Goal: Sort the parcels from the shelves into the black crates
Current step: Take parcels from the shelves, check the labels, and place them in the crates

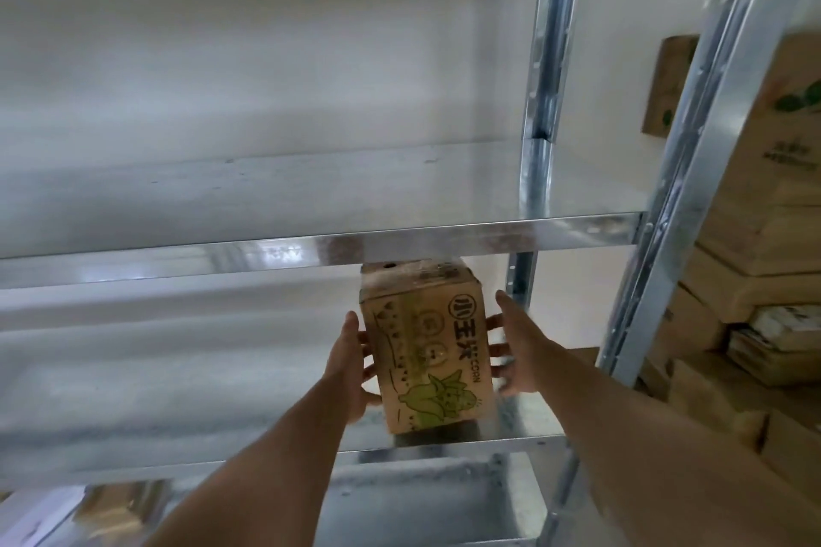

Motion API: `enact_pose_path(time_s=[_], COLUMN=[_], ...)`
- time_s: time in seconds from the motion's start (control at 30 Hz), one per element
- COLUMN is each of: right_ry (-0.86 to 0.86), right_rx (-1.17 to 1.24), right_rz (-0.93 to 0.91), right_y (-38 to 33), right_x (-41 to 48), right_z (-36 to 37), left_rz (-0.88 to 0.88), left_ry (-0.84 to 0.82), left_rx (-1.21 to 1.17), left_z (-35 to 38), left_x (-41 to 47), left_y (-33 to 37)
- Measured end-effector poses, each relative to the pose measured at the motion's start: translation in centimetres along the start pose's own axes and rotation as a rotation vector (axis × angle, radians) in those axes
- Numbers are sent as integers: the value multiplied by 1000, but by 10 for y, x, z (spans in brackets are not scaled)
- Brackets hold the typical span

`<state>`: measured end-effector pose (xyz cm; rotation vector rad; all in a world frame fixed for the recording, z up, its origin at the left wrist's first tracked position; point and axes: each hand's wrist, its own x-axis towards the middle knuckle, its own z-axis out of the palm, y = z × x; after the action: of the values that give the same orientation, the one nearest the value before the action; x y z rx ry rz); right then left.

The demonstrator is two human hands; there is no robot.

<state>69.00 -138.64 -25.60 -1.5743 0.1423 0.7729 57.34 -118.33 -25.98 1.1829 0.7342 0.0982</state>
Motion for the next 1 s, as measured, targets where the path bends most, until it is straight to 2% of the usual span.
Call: enact_pose_path(time_s=[0.3, 0.5, 0.63, 1.0], right_ry=[-93, -64, -91, -183], right_rx=[17, -21, 64, 109], right_rz=[-2, -23, -60, -120], right_y=[-1, 3, 6, 3], right_x=[-16, -17, -18, -20], right_z=[3, 8, 16, 78], left_rz=[70, 86, 89, 92], left_ry=[-71, -37, -7, 10], left_rx=[-9, -17, 33, -44], left_z=[-17, -24, -32, -93], left_x=[-18, -25, -25, -24], left_y=[8, 13, 11, 2])
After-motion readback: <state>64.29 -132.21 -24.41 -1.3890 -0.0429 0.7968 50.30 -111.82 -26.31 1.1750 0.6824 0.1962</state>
